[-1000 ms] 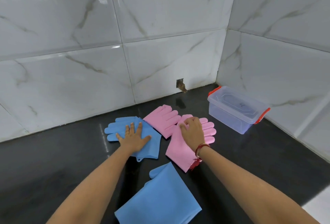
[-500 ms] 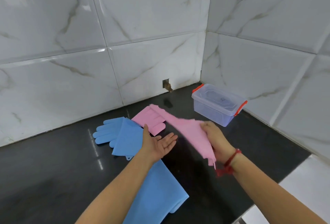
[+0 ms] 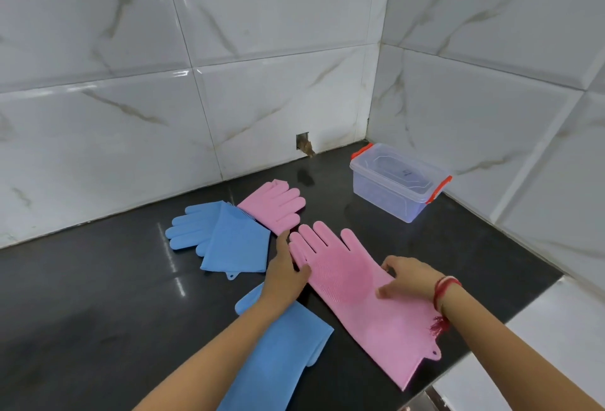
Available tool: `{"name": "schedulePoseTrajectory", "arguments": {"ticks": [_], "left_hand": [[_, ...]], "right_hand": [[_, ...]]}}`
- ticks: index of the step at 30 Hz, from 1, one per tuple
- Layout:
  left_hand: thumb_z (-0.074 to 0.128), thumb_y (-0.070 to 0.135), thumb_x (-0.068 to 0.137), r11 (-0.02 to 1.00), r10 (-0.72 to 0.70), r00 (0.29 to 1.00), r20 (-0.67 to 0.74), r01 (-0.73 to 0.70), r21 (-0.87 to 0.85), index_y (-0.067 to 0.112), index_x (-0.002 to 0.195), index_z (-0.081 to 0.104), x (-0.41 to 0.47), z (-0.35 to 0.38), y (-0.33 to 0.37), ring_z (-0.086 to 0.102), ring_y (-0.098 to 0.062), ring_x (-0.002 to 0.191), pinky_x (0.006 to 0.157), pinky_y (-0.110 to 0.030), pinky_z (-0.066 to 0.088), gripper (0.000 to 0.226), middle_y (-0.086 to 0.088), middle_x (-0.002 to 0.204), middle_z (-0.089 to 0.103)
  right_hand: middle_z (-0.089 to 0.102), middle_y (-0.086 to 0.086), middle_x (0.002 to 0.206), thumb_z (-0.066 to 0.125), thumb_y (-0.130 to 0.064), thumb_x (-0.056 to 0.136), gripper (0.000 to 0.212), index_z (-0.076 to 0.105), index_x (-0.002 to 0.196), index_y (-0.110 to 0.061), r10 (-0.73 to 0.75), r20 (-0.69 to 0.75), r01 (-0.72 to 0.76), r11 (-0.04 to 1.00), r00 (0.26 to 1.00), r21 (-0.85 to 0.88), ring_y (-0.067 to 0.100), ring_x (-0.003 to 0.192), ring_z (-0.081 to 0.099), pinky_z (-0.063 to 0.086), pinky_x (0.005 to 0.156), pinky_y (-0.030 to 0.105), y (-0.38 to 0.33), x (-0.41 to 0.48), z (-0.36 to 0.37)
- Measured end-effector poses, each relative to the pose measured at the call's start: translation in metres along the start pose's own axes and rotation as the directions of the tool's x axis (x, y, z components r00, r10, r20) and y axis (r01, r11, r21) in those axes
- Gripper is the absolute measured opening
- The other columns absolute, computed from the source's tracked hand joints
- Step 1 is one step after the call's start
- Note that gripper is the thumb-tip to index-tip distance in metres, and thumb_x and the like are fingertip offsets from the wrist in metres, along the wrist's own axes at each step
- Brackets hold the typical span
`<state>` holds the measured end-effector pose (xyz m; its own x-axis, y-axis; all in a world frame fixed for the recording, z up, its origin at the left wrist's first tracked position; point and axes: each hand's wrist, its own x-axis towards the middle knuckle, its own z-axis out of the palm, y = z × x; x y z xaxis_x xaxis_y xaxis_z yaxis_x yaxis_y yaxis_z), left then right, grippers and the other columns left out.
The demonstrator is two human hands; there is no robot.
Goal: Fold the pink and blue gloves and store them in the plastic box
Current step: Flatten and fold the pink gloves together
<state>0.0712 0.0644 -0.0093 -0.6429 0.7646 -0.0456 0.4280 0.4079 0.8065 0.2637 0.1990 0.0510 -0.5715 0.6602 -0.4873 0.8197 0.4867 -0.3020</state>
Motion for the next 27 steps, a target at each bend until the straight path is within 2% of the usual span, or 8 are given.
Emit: {"name": "schedulePoseTrajectory", "arguments": {"ticks": [2, 5, 8, 12, 15, 18, 24, 27], "left_hand": [[0.057, 0.029, 0.091, 0.971, 0.173, 0.985, -0.016, -0.168, 0.168, 0.022, 0.149, 0.014, -0.011, -0.002, -0.013, 0.057, -0.022, 0.114, 0.096, -0.036, 0.048, 0.073, -0.002, 0.149, 0.038], [0.049, 0.043, 0.093, 0.924, 0.293, 0.956, -0.003, -0.283, 0.259, 0.023, 0.149, 0.018, -0.016, -0.011, -0.02, 0.057, -0.01, 0.105, 0.089, -0.027, 0.048, 0.067, 0.002, 0.14, 0.047], [0.047, 0.051, 0.091, 0.895, 0.357, 0.933, 0.056, -0.358, 0.266, 0.025, 0.145, 0.025, -0.013, -0.024, -0.024, 0.052, -0.005, 0.078, 0.074, -0.019, 0.047, 0.064, 0.006, 0.101, 0.052], [0.041, 0.059, 0.087, 0.825, 0.454, 0.875, 0.169, -0.485, 0.289, 0.029, 0.138, 0.033, -0.003, -0.042, -0.038, 0.047, -0.007, 0.064, 0.059, -0.02, 0.043, 0.059, 0.011, 0.075, 0.044], [0.04, 0.057, 0.09, 0.8, 0.479, 0.848, 0.229, -0.529, 0.285, 0.031, 0.133, 0.038, 0.003, -0.054, -0.046, 0.046, -0.006, 0.064, 0.061, -0.023, 0.046, 0.051, 0.013, 0.073, 0.044], [0.036, 0.054, 0.09, 0.741, 0.495, 0.811, 0.312, -0.582, 0.335, 0.028, 0.135, 0.041, 0.01, -0.069, -0.049, 0.044, 0.0, 0.064, 0.062, -0.015, 0.04, 0.053, 0.015, 0.079, 0.043], [0.038, 0.055, 0.088, 0.663, 0.535, 0.77, 0.348, -0.638, 0.391, 0.027, 0.132, 0.044, 0.022, -0.091, -0.057, 0.045, 0.002, 0.069, 0.062, -0.021, 0.043, 0.052, 0.01, 0.089, 0.055], [0.044, 0.049, 0.09, 0.629, 0.606, 0.752, 0.261, -0.653, 0.422, 0.026, 0.124, 0.048, 0.019, -0.09, -0.06, 0.053, 0.0, 0.067, 0.055, -0.017, 0.042, 0.042, 0.007, 0.088, 0.06]], "right_hand": [[0.058, 0.003, 0.118, 0.065, -0.041, 0.081, 0.057, 0.042, 0.129, -0.02, -0.014, -0.18, -0.029, 0.972, 0.984, -0.232, 0.018, 0.096, 0.058, 0.051, 0.079, 0.028, -0.013, -0.002, 0.003], [0.045, 0.005, 0.138, 0.06, -0.049, 0.083, 0.065, 0.034, 0.137, -0.022, -0.186, -0.35, 0.06, 0.938, 0.918, -0.342, 0.025, 0.121, 0.049, 0.043, 0.1, 0.041, -0.033, 0.003, 0.014], [0.024, 0.005, 0.154, 0.049, -0.054, 0.087, 0.068, 0.024, 0.143, -0.027, -0.316, -0.252, 0.251, 0.933, 0.915, -0.258, 0.026, 0.139, 0.028, 0.018, 0.114, 0.05, -0.055, 0.01, 0.036], [0.009, 0.003, 0.158, 0.039, -0.053, 0.091, 0.064, 0.018, 0.146, -0.028, -0.325, -0.213, 0.282, 0.936, 0.922, -0.21, 0.023, 0.146, 0.009, 0.0, 0.116, 0.054, -0.071, 0.02, 0.069], [0.029, 0.003, 0.151, 0.04, -0.051, 0.092, 0.052, 0.036, 0.138, -0.024, -0.337, -0.402, 0.317, 0.941, 0.851, -0.117, 0.025, 0.14, 0.026, 0.006, 0.116, 0.048, -0.08, 0.034, 0.063], [0.051, 0.004, 0.131, 0.049, -0.04, 0.092, 0.044, 0.047, 0.129, -0.017, -0.361, -0.489, 0.423, 0.906, 0.794, 0.018, 0.024, 0.12, 0.049, 0.033, 0.105, 0.035, -0.094, 0.059, 0.039], [0.058, 0.011, 0.111, 0.058, -0.039, 0.087, 0.043, 0.049, 0.114, -0.006, -0.155, -0.268, 0.263, 0.86, 0.951, 0.437, 0.019, 0.093, 0.053, 0.043, 0.073, 0.027, -0.142, 0.134, 0.003], [0.056, 0.015, 0.122, 0.064, -0.037, 0.084, 0.061, 0.044, 0.128, 0.0, -0.044, -0.205, 0.156, 0.808, 0.978, 0.569, 0.026, 0.104, 0.056, 0.043, 0.079, 0.03, -0.159, 0.158, 0.0]]}}
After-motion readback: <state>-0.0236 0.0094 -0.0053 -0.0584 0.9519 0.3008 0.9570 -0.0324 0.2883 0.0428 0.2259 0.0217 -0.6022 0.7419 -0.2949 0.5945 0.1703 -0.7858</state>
